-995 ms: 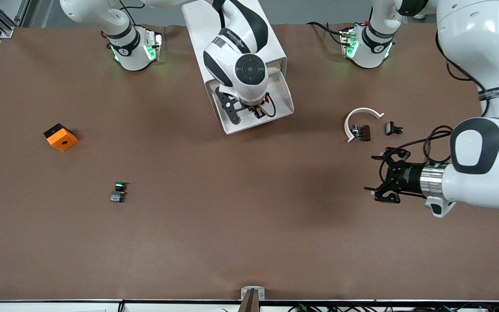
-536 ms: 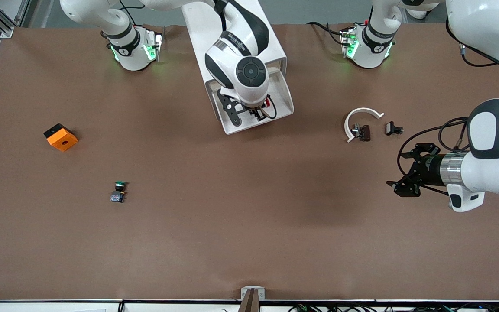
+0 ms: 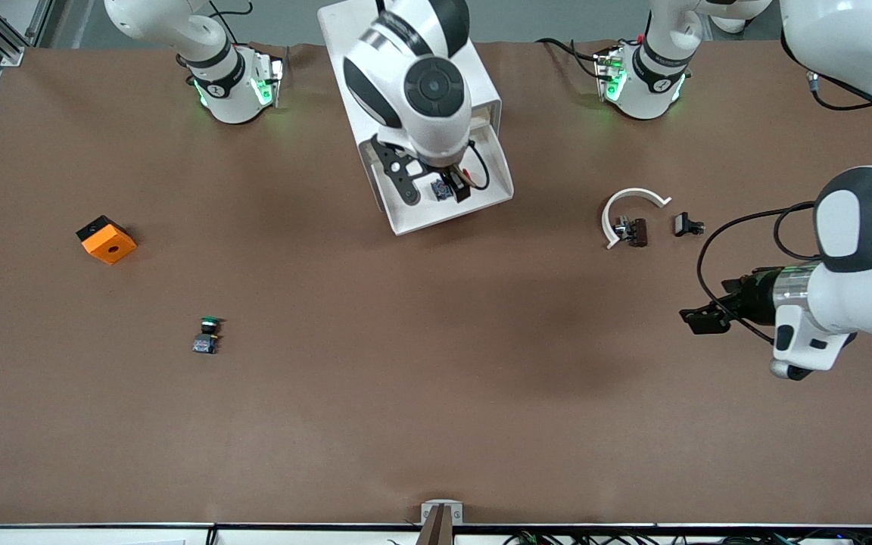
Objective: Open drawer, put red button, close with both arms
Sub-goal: 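Retract the right arm to rest while the left gripper returns to the drawer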
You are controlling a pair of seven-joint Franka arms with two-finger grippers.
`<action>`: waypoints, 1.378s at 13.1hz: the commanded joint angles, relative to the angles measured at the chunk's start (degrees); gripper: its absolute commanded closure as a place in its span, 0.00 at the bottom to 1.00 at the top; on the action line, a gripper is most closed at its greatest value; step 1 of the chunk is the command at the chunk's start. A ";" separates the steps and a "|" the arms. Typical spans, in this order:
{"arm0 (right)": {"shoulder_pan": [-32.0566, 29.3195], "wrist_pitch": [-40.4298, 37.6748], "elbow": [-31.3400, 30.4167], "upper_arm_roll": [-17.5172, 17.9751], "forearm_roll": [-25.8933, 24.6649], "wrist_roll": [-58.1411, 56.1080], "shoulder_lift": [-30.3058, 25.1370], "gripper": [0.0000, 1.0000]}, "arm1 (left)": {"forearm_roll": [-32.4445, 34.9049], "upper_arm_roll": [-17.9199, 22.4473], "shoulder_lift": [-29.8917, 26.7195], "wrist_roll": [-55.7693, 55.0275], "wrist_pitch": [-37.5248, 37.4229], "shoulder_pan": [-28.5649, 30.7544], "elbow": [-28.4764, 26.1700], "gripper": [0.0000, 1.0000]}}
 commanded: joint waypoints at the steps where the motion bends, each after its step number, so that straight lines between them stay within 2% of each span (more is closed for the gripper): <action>1: -3.30 -7.51 4.90 0.07 1.33 0.03 -2.18 0.00 | 3.82 0.06 -2.35 0.99 5.75 -5.62 -6.65 0.00; 3: -6.71 -10.95 5.62 0.15 1.33 -1.80 -5.25 0.00 | 6.20 0.06 -2.53 1.07 8.40 -10.36 -9.73 0.00; 7: -13.48 -18.94 4.83 0.07 0.63 -16.99 -13.60 0.00 | 6.03 -0.46 -2.71 -0.41 13.40 -17.31 -14.65 0.00; 9: -18.83 -20.53 1.16 0.07 0.63 -26.81 -18.60 0.00 | 5.77 -0.64 -3.40 -4.61 17.35 -21.70 -17.81 0.00; 12: -28.76 -20.36 -8.59 0.07 0.45 -46.84 -26.69 0.00 | 4.72 -0.90 -4.29 -12.08 22.90 -27.68 -22.56 0.00; 14: -36.14 -20.19 -12.56 0.07 -1.03 -60.64 -28.81 0.00 | 4.80 -0.82 -4.20 -17.01 24.75 -32.07 -23.63 0.00; 16: -40.90 -18.97 -14.24 0.07 -4.72 -72.25 -29.00 0.00 | 4.63 -1.08 -3.76 -21.23 26.24 -35.51 -23.72 0.00; 18: -44.94 -16.07 -16.17 0.07 -6.49 -81.92 -29.26 0.00 | 4.45 -3.00 -3.41 -24.05 26.69 -37.36 -23.89 0.00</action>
